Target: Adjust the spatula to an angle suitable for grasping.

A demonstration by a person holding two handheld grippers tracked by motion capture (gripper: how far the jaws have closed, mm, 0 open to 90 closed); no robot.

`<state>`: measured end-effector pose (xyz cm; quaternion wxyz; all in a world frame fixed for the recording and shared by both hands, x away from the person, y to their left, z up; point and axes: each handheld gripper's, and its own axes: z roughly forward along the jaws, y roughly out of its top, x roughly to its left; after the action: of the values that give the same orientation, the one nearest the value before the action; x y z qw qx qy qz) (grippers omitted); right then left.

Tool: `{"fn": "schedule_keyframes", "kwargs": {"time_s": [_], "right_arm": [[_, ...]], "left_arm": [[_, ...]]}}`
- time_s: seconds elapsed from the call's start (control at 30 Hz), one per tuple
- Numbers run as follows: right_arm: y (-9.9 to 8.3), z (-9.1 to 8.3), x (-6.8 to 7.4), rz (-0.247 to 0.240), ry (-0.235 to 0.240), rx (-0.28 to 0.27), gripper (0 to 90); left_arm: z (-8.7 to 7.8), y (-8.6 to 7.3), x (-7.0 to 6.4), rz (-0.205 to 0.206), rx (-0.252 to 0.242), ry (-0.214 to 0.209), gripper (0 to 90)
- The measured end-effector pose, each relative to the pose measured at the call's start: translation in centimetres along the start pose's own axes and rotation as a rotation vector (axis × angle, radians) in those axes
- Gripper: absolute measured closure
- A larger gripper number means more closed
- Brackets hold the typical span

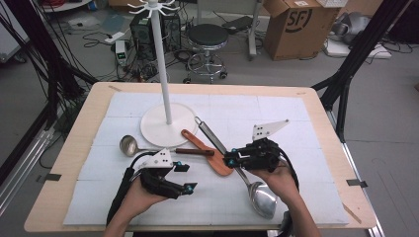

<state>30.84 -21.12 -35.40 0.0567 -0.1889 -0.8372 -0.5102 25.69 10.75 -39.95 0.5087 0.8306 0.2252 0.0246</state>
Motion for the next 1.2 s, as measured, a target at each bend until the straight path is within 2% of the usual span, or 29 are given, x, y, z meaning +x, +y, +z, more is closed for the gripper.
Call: {"fn": "schedule_keyframes", "kwargs": {"time_s": [0.2,0.6,1.07,1.2], "right_arm": [[0.7,-0.5,0.1,0.024,0.012,-0.057,75.1],[1.3,-1.3,0.0,0.052,0.003,-0.125,75.6],[2.3,-2.2,0.4,0.047,0.0,-0.184,77.9],[2.5,-2.4,0.4,0.049,-0.004,-0.203,81.1]], "left_arm": [[-0.1,0.0,0.0,-0.002,-0.004,0.002,34.4],[-0.4,-0.1,0.0,0.005,-0.006,0.007,34.5],[-0.7,-0.3,0.2,-0.002,-0.009,0.013,34.5],[-0.9,-0.5,0.3,-0.004,-0.011,0.016,34.5]]}}
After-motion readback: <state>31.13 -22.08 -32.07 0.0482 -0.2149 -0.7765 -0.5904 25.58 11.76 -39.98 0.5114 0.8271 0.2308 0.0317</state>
